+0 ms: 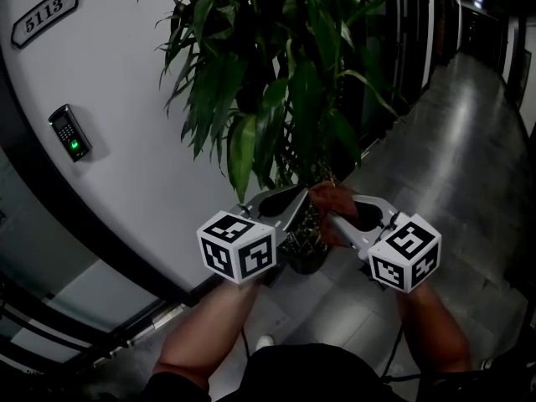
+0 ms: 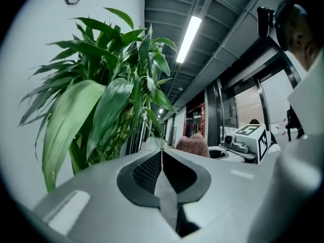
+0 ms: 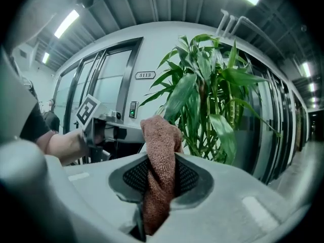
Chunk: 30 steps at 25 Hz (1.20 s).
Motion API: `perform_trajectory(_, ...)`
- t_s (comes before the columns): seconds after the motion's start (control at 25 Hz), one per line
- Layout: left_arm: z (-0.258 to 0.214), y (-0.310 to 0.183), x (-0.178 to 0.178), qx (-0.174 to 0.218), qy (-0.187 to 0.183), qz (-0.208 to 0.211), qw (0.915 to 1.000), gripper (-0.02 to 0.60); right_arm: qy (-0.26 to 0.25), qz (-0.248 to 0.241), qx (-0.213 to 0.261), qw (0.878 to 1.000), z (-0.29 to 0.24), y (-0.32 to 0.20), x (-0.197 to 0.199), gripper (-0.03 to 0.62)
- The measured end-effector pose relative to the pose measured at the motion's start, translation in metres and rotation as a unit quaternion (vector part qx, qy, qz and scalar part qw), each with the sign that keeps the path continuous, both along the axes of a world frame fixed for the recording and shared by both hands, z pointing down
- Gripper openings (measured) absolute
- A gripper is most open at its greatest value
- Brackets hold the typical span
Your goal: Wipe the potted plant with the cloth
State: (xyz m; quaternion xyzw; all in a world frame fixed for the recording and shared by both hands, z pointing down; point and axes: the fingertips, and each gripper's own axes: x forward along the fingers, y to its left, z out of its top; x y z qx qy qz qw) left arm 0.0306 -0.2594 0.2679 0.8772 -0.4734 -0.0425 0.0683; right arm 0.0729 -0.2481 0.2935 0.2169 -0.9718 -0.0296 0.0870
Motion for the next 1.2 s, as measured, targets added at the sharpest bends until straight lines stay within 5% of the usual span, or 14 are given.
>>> perform_trajectory(0.4, 0.027, 0.042, -0.007, -0.004, -0.011, -0.019, 0.9997, 0.017, -0.057, -0.006, -0.005, 0.998, 0.007, 0.029, 0.008, 0.071)
perform_trajectory(0.64, 0.077, 0.077, -0.021, -0.04, -0.033, -0.045, 0.9977, 0.017, -0.099, -0.018, -0.054, 0.993, 0.045, 0.052, 0.015, 0.071)
perform_trajectory(1.2, 0.101, 0.137, -0.078, -0.054, -0.032, -0.031, 0.9976, 0.017, -0.14, 0.05, -0.101, 0.984, 0.078, 0.109, -0.01, 0.071)
